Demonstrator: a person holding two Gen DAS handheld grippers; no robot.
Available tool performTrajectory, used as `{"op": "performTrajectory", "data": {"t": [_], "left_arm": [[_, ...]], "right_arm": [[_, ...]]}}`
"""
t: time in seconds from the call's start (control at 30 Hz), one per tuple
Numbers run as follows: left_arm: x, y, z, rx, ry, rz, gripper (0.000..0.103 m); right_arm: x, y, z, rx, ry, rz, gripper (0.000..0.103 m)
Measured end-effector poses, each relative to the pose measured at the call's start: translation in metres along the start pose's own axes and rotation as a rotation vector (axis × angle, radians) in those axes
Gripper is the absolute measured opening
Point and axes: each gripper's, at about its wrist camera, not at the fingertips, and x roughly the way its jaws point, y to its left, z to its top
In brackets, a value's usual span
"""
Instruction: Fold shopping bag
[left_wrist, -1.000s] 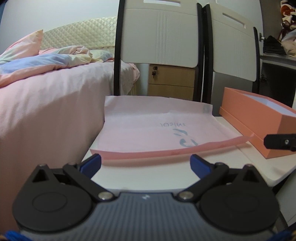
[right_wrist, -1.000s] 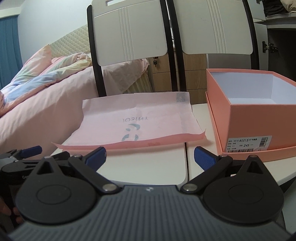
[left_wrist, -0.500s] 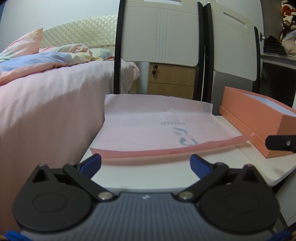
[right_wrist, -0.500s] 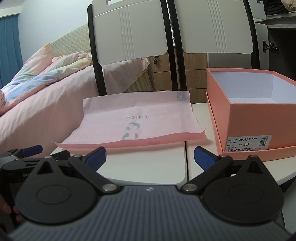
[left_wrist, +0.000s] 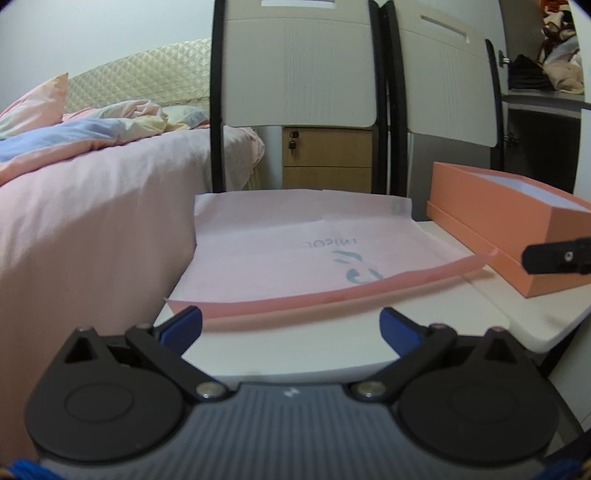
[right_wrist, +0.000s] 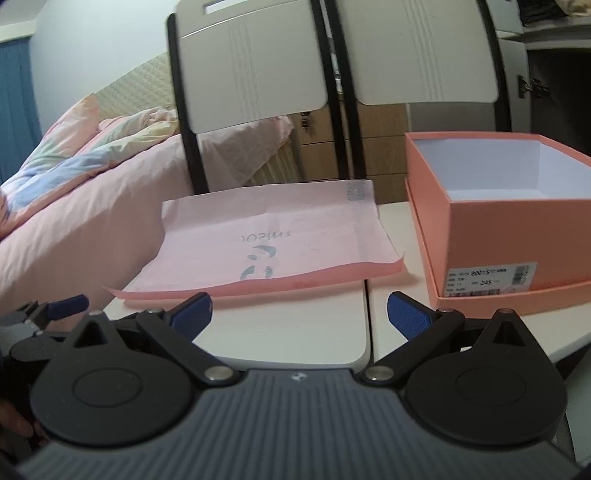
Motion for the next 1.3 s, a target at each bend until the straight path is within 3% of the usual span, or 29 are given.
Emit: {"op": "performTrajectory", "data": {"t": [0.23, 0.53, 0.87, 1.3], "left_arm": [[0.007, 0.011, -0.001, -0.041, 0.020, 0.043, 0.103], [0.014, 0.015, -0.002, -0.058, 0.045, 0.067, 0.103], [0.015, 0.018, -0.002, -0.081, 0.052, 0.081, 0.103], [0.015, 0.017, -0.002, -0.082, 0.049, 0.082, 0.103]], "right_arm": [[0.003, 0.006, 0.007, 0.088, 0.054, -0.022, 0.103], [-0.001, 0.017, 0.020, 0.154, 0.050, 0.038, 0.103], [0.003, 0.013, 0.026, 0.223, 0.049, -0.136, 0.103], [-0.003, 0.017, 0.027, 0.197, 0.009, -0.140, 0.103]]}}
